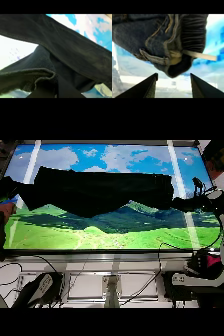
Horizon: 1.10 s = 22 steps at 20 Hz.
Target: Fold the clothes and pants, and hang the long-sleeved shirts on hangers.
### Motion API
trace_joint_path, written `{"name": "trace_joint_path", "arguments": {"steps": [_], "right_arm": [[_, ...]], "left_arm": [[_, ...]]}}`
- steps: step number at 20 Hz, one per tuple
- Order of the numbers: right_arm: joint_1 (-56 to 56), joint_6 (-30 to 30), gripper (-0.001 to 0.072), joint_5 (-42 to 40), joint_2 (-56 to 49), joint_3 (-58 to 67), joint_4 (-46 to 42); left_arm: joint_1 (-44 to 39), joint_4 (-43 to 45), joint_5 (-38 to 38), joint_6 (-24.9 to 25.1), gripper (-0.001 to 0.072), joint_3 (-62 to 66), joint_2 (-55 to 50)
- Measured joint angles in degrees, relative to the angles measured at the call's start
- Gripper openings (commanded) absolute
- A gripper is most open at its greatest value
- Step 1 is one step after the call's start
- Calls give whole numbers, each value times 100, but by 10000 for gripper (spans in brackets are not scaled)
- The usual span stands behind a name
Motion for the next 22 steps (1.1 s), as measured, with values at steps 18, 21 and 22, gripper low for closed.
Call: {"name": "trace_joint_path", "arguments": {"steps": [18, 21, 22], "right_arm": [[-24, 118, 31, 914, -219, -9, 4], [-457, 409, 30, 1731, 697, -262, 2], [-610, 535, 30, 1937, 1021, -264, -11]], "left_arm": [[-35, 575, -369, 411, 7, 0, -426], [-46, 1399, -682, 197, 7, 2, 164], [-52, 1550, -723, 94, 7, 26, 374]]}}
